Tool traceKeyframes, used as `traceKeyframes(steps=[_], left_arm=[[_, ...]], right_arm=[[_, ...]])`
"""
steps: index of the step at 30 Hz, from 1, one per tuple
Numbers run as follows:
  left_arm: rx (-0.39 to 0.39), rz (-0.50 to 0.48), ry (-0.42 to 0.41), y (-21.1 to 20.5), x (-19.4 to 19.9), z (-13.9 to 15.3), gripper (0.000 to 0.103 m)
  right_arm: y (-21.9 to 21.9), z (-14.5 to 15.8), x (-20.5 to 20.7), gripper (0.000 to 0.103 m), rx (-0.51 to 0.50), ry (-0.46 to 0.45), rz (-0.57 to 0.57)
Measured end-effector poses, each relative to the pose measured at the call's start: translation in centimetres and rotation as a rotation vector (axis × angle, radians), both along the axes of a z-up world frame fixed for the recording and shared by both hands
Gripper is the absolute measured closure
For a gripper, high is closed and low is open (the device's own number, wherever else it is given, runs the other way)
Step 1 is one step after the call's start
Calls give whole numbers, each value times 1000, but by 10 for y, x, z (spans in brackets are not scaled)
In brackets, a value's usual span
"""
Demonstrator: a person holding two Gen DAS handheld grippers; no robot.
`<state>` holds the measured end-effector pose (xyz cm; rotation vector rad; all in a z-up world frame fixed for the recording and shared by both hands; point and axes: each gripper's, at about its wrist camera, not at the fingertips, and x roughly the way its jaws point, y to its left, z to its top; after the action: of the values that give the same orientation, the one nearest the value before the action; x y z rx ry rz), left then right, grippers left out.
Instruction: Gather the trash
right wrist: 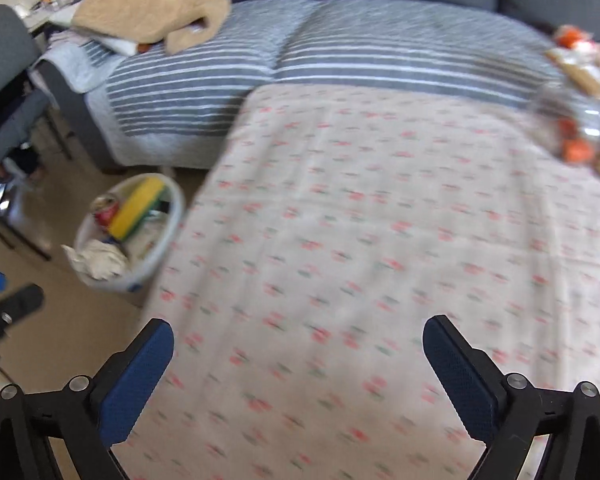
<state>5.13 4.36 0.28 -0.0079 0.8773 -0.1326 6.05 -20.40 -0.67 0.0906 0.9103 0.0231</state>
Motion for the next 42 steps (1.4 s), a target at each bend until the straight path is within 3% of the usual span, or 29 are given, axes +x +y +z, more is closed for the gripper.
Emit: traceKeyframes(steps=[9,16,42], left_arm=[[25,19,-58,-24,-39,-3,3],[60,7,-69,-32,-42,-11,3],[59,-18,-55,-35,-43,-15,3]], right_arm=[[-28,-11,-71,1,-130,-100,-168],[-40,-12,-77,1,-134,-130,-180],[-42,-19,-74,1,-82,-104,-180]])
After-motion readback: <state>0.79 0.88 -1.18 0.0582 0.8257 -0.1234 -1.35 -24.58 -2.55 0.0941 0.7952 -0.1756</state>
